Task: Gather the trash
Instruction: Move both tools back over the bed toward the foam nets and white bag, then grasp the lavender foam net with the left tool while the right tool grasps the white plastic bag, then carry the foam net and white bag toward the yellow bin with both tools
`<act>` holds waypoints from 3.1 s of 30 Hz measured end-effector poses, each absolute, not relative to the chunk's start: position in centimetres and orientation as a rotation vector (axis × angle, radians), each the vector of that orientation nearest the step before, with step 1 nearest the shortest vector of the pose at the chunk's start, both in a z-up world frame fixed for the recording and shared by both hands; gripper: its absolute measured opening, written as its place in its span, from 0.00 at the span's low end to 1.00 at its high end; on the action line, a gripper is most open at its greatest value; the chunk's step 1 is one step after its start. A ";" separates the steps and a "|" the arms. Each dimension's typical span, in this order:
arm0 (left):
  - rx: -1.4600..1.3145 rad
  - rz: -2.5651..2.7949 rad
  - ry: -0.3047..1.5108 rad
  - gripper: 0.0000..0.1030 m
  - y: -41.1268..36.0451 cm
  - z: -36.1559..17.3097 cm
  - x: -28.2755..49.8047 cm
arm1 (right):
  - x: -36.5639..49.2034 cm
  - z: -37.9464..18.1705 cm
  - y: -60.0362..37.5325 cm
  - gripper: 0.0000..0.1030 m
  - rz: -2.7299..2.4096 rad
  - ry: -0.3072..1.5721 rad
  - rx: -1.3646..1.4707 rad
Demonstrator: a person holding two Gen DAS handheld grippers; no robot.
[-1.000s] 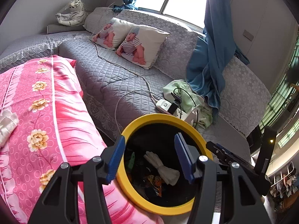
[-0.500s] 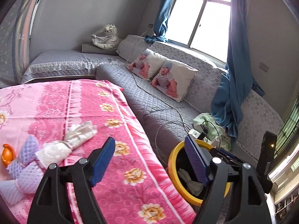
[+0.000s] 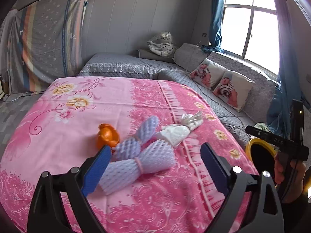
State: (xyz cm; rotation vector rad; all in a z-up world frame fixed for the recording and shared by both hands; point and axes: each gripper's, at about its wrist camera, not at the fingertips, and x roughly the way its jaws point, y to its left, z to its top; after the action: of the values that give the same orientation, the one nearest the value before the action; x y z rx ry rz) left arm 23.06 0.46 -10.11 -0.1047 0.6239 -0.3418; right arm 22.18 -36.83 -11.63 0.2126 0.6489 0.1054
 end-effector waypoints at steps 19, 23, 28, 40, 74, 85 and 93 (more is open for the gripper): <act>-0.131 -0.388 0.745 0.87 4.9 -15.4 25.6 | 34.8 -13.9 -31.7 0.71 0.096 0.801 0.213; -0.132 -0.401 0.770 0.87 4.7 -16.0 26.3 | 36.7 -15.0 -32.0 0.71 0.061 0.815 0.228; -0.132 -0.421 0.789 0.87 4.2 -16.4 27.0 | 38.7 -16.2 -32.4 0.71 0.022 0.830 0.245; -0.078 -0.447 0.855 0.68 2.6 -18.0 28.8 | 39.7 -17.7 -30.5 0.52 0.023 0.847 0.157; -0.007 -0.588 0.776 0.26 0.5 -14.1 20.9 | 32.9 -14.8 -31.1 0.02 0.160 0.837 0.162; -0.015 -0.611 0.717 0.26 0.7 -11.5 18.4 | 27.6 -10.7 -33.1 0.02 0.160 0.752 0.173; 0.004 -0.619 0.694 0.26 -0.8 -9.9 17.2 | 24.2 -8.5 -35.8 0.02 0.134 0.691 0.185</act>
State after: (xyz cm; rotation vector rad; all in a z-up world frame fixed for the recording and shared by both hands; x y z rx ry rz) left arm 17.18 -0.75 -9.90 0.0042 0.6938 -0.6186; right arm 24.20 -35.84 -8.51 0.1854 0.6905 0.1342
